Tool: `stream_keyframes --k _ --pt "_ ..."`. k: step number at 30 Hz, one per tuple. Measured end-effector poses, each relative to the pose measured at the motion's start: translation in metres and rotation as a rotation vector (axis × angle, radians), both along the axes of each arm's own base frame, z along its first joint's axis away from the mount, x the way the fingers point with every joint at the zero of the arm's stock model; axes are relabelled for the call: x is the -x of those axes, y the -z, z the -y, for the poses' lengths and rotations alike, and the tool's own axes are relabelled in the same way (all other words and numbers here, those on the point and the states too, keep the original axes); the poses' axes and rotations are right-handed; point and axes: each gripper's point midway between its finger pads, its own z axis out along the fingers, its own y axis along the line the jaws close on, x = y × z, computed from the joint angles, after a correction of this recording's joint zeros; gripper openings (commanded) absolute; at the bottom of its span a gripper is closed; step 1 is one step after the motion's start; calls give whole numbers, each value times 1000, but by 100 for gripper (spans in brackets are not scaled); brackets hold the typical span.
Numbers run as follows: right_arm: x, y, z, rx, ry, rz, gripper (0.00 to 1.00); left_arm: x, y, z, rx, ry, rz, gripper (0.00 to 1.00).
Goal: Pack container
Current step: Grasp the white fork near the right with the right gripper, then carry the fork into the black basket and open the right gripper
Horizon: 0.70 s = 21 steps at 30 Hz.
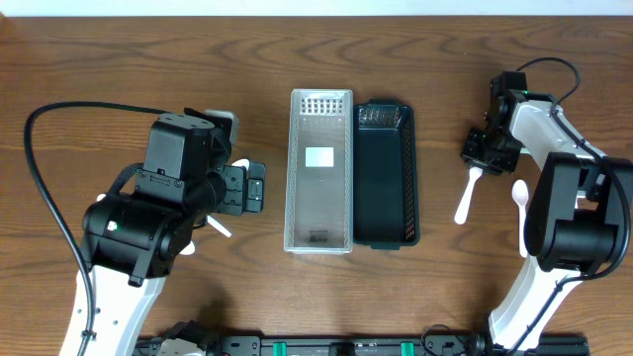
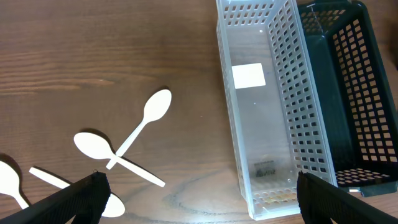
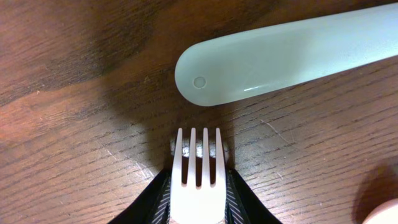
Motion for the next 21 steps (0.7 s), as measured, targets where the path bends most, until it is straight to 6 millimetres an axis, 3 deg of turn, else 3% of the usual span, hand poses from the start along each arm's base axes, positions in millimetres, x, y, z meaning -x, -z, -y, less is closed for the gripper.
stream_keyframes --k 7,10,18,21 --pt "0 0 0 0 0 0 11 0 0 0 0 0 0 98" --pt "0 0 0 0 0 0 1 0 0 0 0 0 -1 98" --pt "2 -1 0 -1 0 -9 1 0 0 0 0 0 -1 98" --pt "12 -2 -3 -11 -2 -55 1 0 0 0 -1 0 -2 98"
